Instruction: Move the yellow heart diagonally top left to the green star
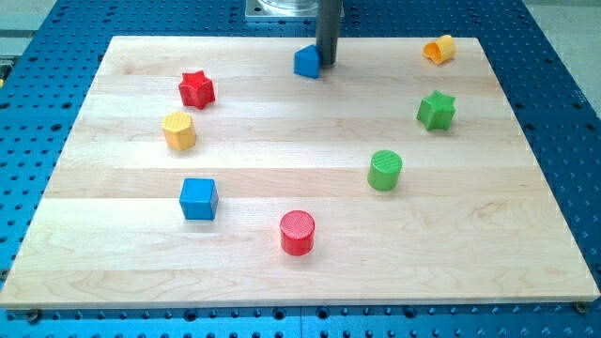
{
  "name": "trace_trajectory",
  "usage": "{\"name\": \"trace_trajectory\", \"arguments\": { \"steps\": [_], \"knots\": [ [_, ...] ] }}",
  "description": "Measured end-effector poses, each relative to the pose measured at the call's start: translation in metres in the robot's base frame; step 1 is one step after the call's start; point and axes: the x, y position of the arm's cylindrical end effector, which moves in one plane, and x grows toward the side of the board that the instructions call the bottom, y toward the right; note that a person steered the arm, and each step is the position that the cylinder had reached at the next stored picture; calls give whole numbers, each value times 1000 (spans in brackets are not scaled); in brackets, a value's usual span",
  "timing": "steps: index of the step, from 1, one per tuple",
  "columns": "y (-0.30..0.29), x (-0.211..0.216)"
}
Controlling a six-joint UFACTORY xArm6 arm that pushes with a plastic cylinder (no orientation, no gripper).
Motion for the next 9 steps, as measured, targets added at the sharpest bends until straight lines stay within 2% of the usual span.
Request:
{"name": "trace_trajectory", "arguments": {
  "steps": [3, 4, 5, 8, 9],
  "knots": [
    [-23, 20],
    [27, -4],
    [65, -54],
    [107, -54],
    [140, -55]
  ]
}}
